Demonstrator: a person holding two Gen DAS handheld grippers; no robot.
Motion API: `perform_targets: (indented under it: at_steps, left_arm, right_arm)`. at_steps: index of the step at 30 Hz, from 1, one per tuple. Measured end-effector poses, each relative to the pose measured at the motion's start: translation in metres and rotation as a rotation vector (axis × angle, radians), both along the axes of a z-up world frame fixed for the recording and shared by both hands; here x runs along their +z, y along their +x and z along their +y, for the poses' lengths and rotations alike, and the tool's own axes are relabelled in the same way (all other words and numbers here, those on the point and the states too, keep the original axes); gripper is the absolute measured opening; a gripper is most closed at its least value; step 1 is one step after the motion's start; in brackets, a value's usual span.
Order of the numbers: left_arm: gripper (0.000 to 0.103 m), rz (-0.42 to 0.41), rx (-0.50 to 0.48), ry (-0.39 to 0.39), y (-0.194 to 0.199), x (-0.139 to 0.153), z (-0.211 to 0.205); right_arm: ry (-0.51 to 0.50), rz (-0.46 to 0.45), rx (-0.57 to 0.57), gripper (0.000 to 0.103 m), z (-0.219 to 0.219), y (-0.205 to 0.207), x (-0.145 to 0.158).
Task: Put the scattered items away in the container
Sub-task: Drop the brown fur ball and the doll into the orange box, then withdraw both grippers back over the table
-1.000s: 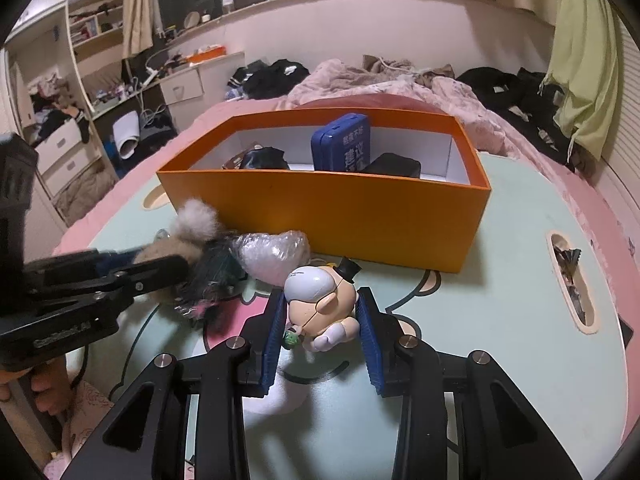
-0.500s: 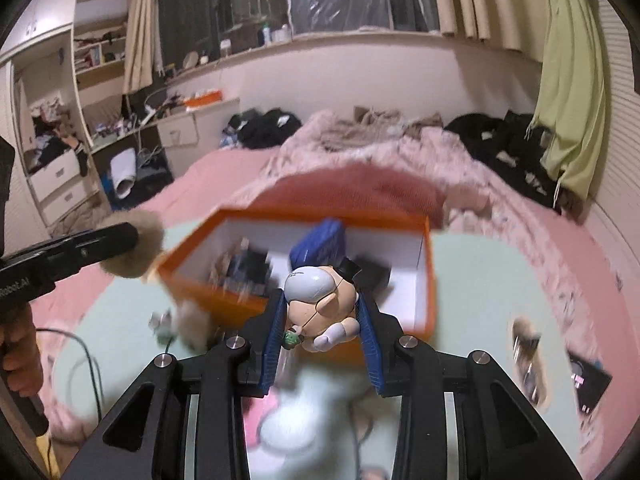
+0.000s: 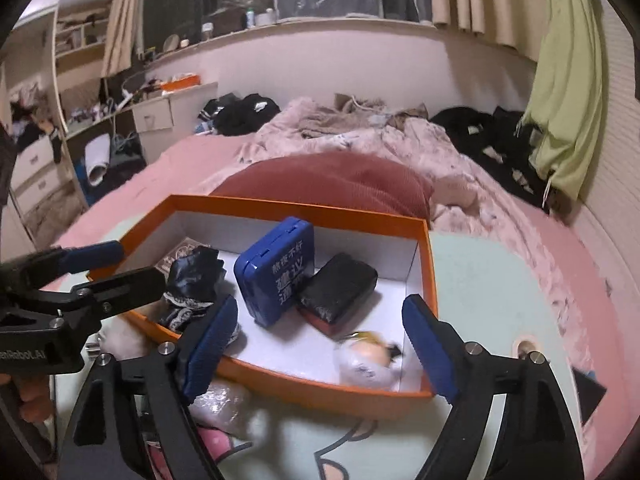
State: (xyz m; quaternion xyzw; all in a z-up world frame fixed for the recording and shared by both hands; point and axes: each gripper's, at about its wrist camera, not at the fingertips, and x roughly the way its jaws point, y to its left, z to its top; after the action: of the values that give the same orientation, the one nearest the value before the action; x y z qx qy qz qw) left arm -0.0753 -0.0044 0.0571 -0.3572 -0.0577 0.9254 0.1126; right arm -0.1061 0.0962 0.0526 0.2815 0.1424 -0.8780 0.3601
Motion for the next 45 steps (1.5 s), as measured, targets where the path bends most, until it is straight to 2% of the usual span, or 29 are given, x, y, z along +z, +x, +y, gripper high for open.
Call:
perform_targets:
  at_steps: [4, 5, 8, 9, 11, 13, 15, 20, 22, 23, 24, 25, 29, 37, 42, 43, 45]
  left_arm:
    - [0.084, 0.021, -0.002, -0.047, 0.004, -0.002, 0.006]
    - [0.084, 0.021, -0.002, -0.033, 0.005, 0.000, 0.004]
    - [0.084, 0.001, 0.004, 0.081, 0.013, 0.010, -0.011]
    - [0.084, 0.020, 0.005, 0.112, 0.024, 0.019, -0.016]
    - [0.084, 0.067, 0.000, 0.117, 0.044, 0.031, -0.021]
    - [0.084, 0.086, -0.002, 0.078, 0.066, 0.038, -0.022]
    - [0.084, 0.055, -0.010, 0.029, 0.084, 0.031, -0.021]
    - [0.084, -0.081, 0.009, -0.023, 0.104, -0.019, -0.017]
    - [0.084, -0.129, 0.018, -0.049, 0.105, -0.040, -0.013]
    - [0.085, -0.137, 0.026, -0.075, 0.107, -0.048, -0.012]
    - [0.085, -0.114, 0.035, -0.117, 0.110, -0.049, -0.008]
    - [0.085, -0.109, 0.034, -0.146, 0.110, -0.050, -0.004]
    - [0.103, -0.132, -0.008, -0.170, 0.106, -0.054, 0.005]
    - [0.103, -0.122, 0.004, -0.159, 0.107, -0.053, 0.005]
    - [0.102, -0.114, 0.009, -0.062, 0.108, -0.049, -0.010]
    - [0.100, -0.118, 0.014, -0.031, 0.107, -0.048, -0.016]
    - [0.090, -0.111, 0.027, -0.004, 0.103, -0.042, -0.024]
  right_arm:
    - [-0.009, 0.010, 0.003, 0.085, 0.001, 0.000, -0.002]
    - [-0.004, 0.000, 0.006, 0.085, 0.002, 0.000, -0.001]
    - [-0.019, -0.034, 0.010, 0.085, 0.011, 0.007, 0.009]
    - [-0.039, -0.035, 0.016, 0.085, 0.016, 0.012, 0.014]
    - [-0.066, -0.027, 0.026, 0.086, 0.028, 0.025, 0.022]
    - [-0.049, -0.034, 0.030, 0.089, 0.037, 0.036, 0.021]
    - [-0.001, -0.071, 0.046, 0.089, 0.043, 0.048, 0.010]
    - [0.087, -0.182, 0.059, 0.089, 0.048, 0.066, -0.027]
    - [0.149, -0.187, 0.059, 0.089, 0.045, 0.067, -0.041]
    - [0.189, -0.155, 0.052, 0.090, 0.042, 0.070, -0.047]
    - [0.207, -0.135, 0.051, 0.095, 0.041, 0.072, -0.049]
    - [0.200, -0.151, 0.063, 0.100, 0.040, 0.072, -0.051]
    - [0.196, -0.151, 0.061, 0.102, 0.042, 0.072, -0.052]
    - [0.191, -0.151, 0.059, 0.102, 0.044, 0.072, -0.052]
    - [0.191, -0.151, 0.059, 0.102, 0.043, 0.072, -0.052]
    - [0.191, -0.151, 0.058, 0.102, 0.043, 0.072, -0.052]
    - [0.190, -0.151, 0.059, 0.102, 0.042, 0.072, -0.052]
